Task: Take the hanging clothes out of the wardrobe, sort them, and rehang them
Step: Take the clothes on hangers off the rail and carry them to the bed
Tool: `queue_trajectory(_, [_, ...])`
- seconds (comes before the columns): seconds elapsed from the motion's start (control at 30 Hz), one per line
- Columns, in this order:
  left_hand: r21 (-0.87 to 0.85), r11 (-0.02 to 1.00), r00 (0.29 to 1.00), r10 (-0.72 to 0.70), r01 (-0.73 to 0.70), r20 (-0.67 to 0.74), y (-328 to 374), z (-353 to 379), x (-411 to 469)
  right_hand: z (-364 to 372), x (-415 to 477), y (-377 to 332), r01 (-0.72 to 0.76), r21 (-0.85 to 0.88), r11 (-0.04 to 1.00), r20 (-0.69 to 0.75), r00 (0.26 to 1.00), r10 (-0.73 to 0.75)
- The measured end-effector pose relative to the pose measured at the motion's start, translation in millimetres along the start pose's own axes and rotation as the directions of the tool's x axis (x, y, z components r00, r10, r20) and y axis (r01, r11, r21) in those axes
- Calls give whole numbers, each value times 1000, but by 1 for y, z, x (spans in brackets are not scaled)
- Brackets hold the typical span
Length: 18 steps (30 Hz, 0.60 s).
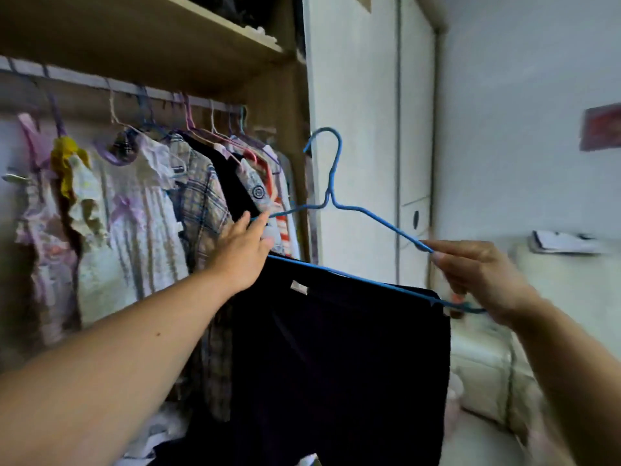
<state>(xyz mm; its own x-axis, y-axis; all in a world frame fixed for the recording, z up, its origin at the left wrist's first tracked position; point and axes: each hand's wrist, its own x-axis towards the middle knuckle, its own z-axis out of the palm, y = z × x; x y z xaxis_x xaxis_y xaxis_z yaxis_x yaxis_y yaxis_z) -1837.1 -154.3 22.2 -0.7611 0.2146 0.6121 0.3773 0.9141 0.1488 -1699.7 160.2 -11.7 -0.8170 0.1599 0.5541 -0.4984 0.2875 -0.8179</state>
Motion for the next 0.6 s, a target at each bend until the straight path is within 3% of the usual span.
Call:
queue_trajectory(0.1, [-150,984,995,89,-95,-46,7,24,-6,-22,-45,-7,-75,-91,993,-71,995,69])
queue_trajectory(0.2, [-359,931,969,143,-63,202,15,43,-19,-29,-95,-12,-175,-198,964,-141,979,149])
queue_trajectory(0.27, [-492,865,935,249,-98,253,16,55,-40,-26,-133,-14,-273,-296,915,-259,945,198])
queue_trajectory(0.4, [-719,672,914,383,-179,131,22,66,-95,-6,-210,-22,-446,-423,789,-541,823,176])
queue_trajectory(0.5, [-767,596,874,476,-237,99,26,70,-135,20,-272,-29,-605,-482,633,-699,702,138])
queue_trajectory(0.6, [-787,560,836,538,-259,107,27,73,-168,50,-334,-36,-691,-428,582,-770,616,166])
